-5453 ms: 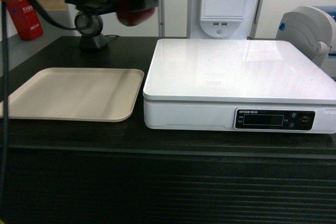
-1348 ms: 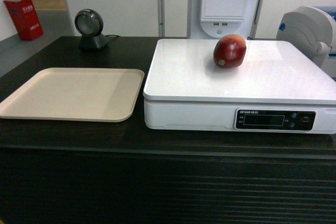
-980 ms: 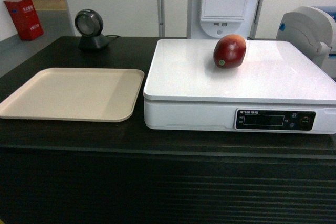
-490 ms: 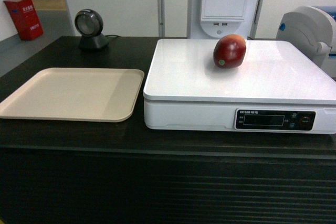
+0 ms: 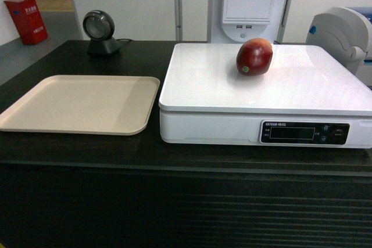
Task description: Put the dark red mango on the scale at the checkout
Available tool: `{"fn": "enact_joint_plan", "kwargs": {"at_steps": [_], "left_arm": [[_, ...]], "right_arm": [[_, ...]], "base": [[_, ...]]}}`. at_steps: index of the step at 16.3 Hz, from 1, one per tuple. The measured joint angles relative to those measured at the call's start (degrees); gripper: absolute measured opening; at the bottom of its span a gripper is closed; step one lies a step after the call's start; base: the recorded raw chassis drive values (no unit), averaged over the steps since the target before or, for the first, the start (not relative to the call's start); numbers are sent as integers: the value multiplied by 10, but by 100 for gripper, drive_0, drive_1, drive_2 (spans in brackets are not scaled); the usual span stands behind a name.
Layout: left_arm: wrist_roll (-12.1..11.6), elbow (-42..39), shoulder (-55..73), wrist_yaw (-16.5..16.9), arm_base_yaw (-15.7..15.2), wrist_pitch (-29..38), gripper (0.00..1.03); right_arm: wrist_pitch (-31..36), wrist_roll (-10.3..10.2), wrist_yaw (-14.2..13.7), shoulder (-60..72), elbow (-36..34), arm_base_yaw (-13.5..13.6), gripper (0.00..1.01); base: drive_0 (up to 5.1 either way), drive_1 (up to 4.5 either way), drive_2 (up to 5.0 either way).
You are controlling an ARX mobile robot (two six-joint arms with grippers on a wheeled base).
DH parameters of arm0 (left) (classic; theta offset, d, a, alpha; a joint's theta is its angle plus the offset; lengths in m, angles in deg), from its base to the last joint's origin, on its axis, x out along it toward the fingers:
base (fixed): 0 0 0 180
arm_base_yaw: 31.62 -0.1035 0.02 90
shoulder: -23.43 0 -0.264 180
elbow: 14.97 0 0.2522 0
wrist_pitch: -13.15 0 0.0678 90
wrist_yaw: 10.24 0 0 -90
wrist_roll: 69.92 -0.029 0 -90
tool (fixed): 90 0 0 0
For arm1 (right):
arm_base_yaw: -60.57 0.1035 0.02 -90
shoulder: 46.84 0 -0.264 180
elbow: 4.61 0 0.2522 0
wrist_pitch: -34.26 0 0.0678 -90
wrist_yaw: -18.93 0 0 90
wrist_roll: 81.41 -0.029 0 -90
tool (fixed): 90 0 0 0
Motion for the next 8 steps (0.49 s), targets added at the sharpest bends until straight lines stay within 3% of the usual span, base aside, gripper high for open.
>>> {"fn": "enact_joint_plan", "kwargs": {"at_steps": [6, 7, 8], "left_arm": [[0, 0, 0, 0, 0, 0, 92], [0, 0, 0, 0, 0, 0, 100], [0, 0, 0, 0, 0, 0, 97]], "right_arm": [[0, 0, 0, 0, 0, 0, 98], [0, 0, 0, 0, 0, 0, 98], [0, 0, 0, 0, 0, 0, 98]], "base": [[0, 0, 0], [0, 0, 0], [0, 0, 0]]}}
